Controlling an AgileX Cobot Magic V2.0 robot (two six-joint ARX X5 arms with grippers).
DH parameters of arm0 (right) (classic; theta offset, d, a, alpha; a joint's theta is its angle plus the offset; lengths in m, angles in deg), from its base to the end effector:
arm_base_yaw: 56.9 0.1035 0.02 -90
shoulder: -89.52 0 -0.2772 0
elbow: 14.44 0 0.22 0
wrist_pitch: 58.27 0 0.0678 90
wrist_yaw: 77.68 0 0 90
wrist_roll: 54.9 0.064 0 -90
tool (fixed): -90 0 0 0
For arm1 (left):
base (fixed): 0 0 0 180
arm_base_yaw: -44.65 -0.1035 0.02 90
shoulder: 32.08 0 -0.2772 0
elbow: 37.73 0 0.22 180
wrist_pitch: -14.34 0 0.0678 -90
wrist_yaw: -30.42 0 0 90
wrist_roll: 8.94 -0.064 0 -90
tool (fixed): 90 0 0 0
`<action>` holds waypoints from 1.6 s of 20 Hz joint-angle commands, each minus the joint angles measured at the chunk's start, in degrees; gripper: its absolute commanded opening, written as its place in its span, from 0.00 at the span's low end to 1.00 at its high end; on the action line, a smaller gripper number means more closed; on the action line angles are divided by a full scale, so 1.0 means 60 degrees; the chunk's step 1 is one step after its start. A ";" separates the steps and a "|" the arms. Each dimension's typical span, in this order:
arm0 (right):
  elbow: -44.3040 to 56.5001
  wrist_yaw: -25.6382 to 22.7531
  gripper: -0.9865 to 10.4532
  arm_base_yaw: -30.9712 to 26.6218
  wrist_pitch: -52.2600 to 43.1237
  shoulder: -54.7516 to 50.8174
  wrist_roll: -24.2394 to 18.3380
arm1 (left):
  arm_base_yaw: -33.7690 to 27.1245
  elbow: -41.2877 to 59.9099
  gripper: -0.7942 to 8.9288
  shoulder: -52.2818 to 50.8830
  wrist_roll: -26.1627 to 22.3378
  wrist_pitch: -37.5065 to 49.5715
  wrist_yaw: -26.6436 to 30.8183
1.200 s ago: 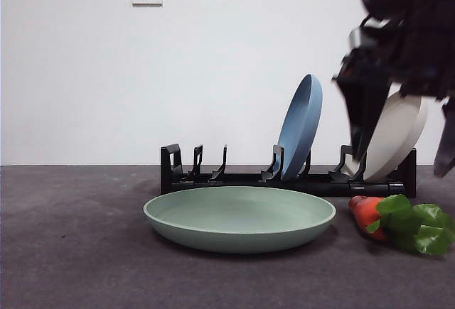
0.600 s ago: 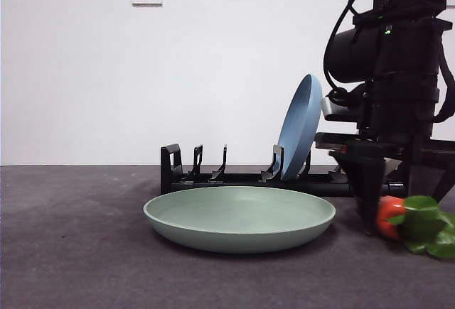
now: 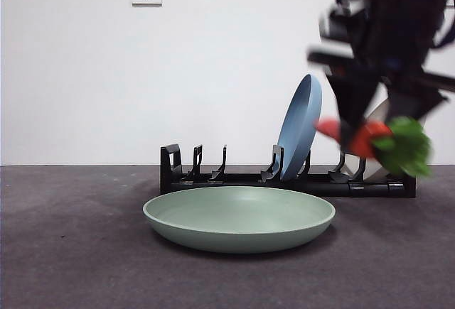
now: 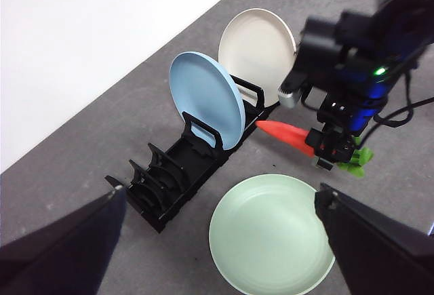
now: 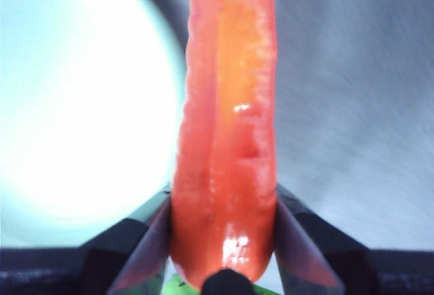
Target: Take the green plate from the plate rack,put the plate on the table,take the carrot from the table,put the carrot in the plate
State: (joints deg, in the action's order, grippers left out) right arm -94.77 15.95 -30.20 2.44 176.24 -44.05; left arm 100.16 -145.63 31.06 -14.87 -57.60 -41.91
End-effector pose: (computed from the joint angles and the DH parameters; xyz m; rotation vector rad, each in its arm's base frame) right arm 0.2430 0.1267 0.2345 -0.0726 1.1956 0.3543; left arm 0.1097 -0.1254 0.4469 0.3864 0.3548 -0.6690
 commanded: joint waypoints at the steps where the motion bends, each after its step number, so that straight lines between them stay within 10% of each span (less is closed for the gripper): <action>1: 0.0007 0.0616 0.07 0.0667 -0.0645 -0.0015 0.0382 | -0.0026 0.0000 0.57 -0.0011 0.0062 0.0124 0.0036; 16: -0.1038 0.0557 0.07 0.2466 -0.1687 0.3486 0.0863 | -0.0026 0.0000 0.57 -0.0011 0.0230 -0.0375 0.0033; 21: -0.1042 0.0586 0.54 0.2463 -0.1647 0.3479 0.0878 | -0.0026 0.0000 0.57 -0.0011 0.0255 -0.0401 0.0033; 32: -0.1049 0.0594 0.56 0.2466 0.0055 0.0222 0.0841 | -0.0026 0.0000 0.57 -0.0011 0.0317 -0.0452 0.0033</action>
State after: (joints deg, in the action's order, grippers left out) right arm -101.07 19.63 -15.53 2.35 177.88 -39.07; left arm 100.16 -145.63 31.06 -13.37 -60.33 -41.93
